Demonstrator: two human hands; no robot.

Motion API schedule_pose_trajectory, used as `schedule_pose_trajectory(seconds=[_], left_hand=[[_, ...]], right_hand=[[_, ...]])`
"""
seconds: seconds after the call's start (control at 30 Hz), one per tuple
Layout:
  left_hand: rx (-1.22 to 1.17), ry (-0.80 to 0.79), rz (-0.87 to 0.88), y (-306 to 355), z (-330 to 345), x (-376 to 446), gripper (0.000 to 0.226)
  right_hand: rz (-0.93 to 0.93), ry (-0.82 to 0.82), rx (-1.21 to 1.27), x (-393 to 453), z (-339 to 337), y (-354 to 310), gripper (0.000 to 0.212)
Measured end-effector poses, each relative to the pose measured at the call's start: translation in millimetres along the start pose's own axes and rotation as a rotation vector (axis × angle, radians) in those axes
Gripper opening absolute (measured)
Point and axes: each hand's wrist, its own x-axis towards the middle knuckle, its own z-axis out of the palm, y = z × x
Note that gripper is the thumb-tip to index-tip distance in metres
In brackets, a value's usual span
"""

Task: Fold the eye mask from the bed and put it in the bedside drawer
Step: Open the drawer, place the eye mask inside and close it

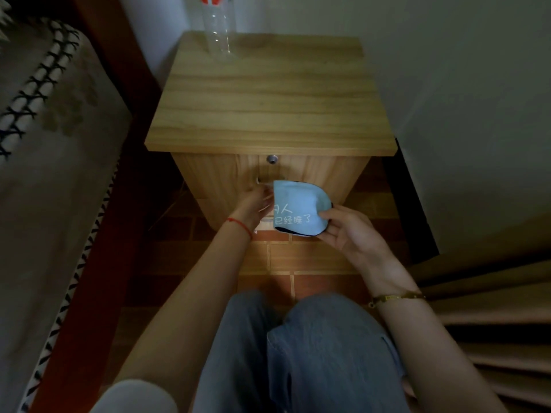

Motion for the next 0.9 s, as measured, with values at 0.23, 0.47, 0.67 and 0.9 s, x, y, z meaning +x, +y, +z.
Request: schedule_pose_trajectory(seconds=[0.23,0.47,0.67,0.9], left_hand=[[0.004,0.054,0.11,-12.0,-0.9,-16.2,0.039],[0.006,0.072,0.13,-45.0,-7.3,-39.7,0.024],[-0.068,0.091,0.086,-76.2,-17.0,-63.3,0.02],[-0.088,0.128,0.044,-110.2,-23.3,-88.4,0.021]], right_hand=[[-0.014,-0.009,0.011,-11.5,-3.2,1.8,0.028],[-0.076,-0.028,-0.006,-35.6,-8.9,3.0,0.022],[-0.113,-0.065,-0.013,-55.3,-11.8,3.5,0.024],[-0.105,-0.05,-0.037,-71.5,-12.8,8.9,0.034]])
